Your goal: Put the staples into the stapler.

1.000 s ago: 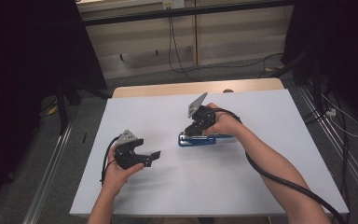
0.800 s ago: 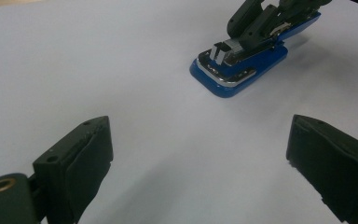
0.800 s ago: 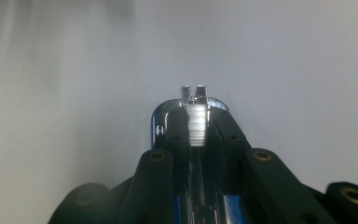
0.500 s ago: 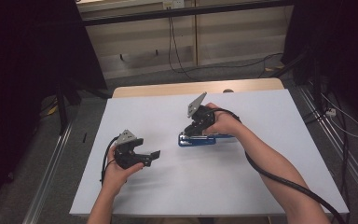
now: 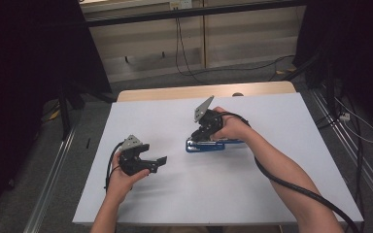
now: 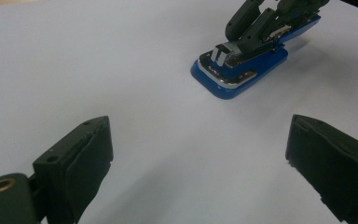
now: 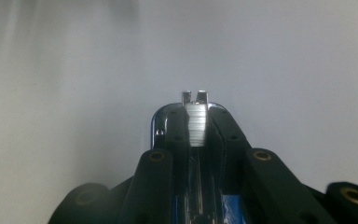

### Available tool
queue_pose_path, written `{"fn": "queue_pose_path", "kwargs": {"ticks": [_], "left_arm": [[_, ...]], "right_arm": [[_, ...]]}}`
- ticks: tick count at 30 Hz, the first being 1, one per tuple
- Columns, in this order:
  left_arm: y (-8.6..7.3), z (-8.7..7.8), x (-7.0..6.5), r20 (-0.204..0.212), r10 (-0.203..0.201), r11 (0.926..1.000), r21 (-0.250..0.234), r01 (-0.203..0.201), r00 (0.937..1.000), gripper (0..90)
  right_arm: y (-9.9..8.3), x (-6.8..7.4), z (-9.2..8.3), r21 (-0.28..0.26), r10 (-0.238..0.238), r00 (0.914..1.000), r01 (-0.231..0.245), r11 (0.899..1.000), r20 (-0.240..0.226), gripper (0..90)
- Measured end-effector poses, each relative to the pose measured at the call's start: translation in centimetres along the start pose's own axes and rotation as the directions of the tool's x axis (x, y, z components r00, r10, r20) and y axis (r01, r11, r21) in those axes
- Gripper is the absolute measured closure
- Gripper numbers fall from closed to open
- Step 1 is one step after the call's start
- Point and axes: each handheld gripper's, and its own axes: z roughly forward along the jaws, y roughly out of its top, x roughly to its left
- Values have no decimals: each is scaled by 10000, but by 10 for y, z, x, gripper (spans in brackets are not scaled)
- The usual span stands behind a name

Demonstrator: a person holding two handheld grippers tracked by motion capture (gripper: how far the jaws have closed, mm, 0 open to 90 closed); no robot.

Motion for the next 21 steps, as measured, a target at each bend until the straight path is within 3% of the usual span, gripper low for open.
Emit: {"fn": "queue_pose_path", "kwargs": {"ticks": [14,21], "left_arm": [[0,2,0,29,36,10000,36,-36,10000,75],[0,2,0,22,35,10000,46,-35,10000,75]], "right_arm": [[1,-1,2,-139,293,9996,-294,9995,-31,780],[-1,1,-2,-474,601,9981,-595,9971,104,709]]}}
